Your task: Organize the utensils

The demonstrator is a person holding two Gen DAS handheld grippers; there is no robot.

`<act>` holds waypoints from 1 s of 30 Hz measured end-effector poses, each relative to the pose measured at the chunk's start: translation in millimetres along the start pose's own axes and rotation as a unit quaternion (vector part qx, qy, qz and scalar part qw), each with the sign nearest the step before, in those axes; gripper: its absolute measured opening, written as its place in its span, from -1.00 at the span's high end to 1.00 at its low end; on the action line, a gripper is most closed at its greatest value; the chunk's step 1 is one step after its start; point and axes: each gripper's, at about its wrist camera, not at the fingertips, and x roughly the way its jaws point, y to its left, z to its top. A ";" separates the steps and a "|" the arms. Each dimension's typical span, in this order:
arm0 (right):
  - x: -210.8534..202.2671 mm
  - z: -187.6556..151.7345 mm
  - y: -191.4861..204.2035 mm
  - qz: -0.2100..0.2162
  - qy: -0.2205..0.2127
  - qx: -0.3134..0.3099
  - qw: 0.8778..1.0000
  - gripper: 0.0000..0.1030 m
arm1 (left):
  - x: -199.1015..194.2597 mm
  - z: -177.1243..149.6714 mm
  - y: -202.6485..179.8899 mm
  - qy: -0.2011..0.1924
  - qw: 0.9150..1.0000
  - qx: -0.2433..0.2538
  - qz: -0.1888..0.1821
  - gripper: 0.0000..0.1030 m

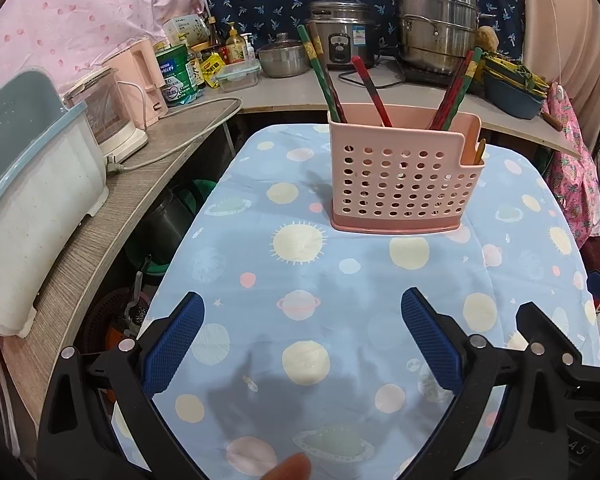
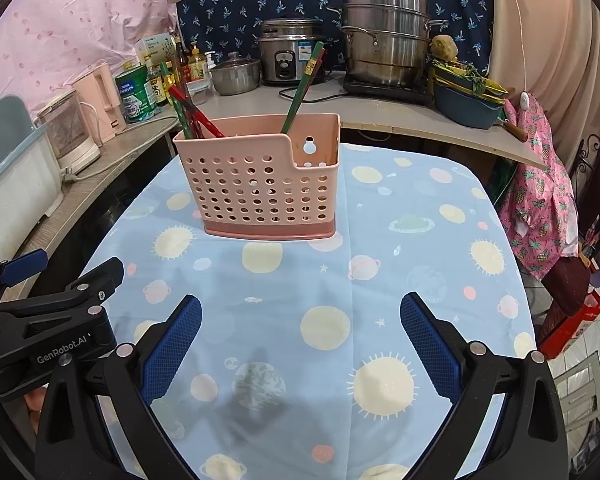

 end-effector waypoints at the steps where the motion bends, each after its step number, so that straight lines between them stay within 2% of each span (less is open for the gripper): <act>1: 1.0 0.2 -0.2 0.000 0.001 0.000 1.000 -0.86 | 0.7 0.5 -0.3 0.000 1.000 0.000 0.000 -0.84; 30: 20.8 1.3 -6.4 -0.007 0.014 0.006 1.000 -0.86 | 20.1 3.1 -5.7 0.013 1.000 0.007 0.005 -0.84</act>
